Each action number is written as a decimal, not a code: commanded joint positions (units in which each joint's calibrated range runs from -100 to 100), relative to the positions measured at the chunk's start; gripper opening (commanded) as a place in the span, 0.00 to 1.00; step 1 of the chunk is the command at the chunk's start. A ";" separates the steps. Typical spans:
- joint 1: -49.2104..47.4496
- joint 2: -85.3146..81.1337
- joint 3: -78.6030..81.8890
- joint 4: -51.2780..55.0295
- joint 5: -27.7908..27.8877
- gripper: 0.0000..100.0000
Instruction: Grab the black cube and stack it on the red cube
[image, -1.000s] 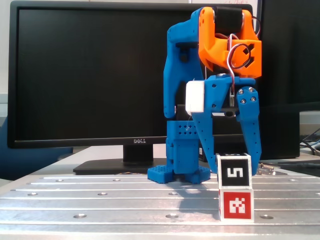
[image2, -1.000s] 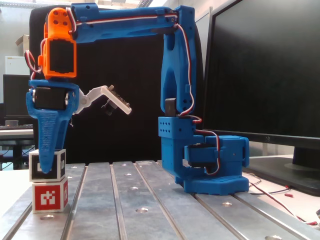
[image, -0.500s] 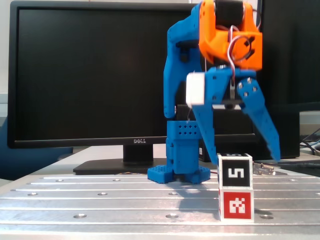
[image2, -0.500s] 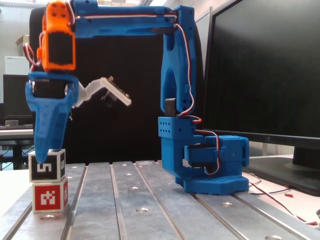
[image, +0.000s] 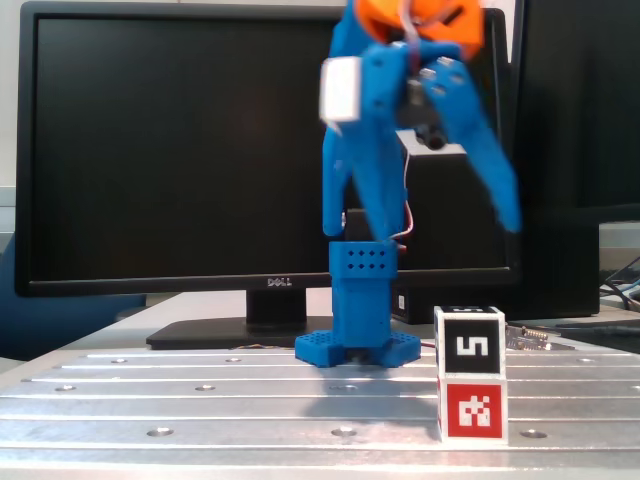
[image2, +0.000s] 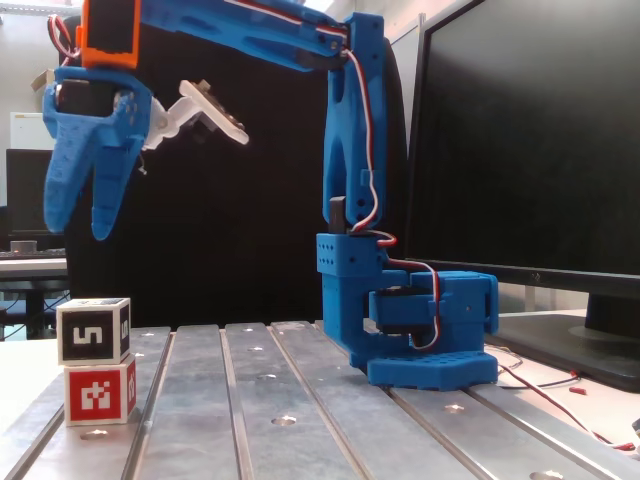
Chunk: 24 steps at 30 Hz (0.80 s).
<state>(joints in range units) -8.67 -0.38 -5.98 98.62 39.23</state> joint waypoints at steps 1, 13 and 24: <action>3.61 -0.87 -2.21 0.78 -2.41 0.34; 5.82 -0.20 2.68 -3.67 -22.76 0.34; 4.13 -0.54 11.63 -14.53 -31.29 0.11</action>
<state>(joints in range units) -4.44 -0.13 5.34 84.70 9.21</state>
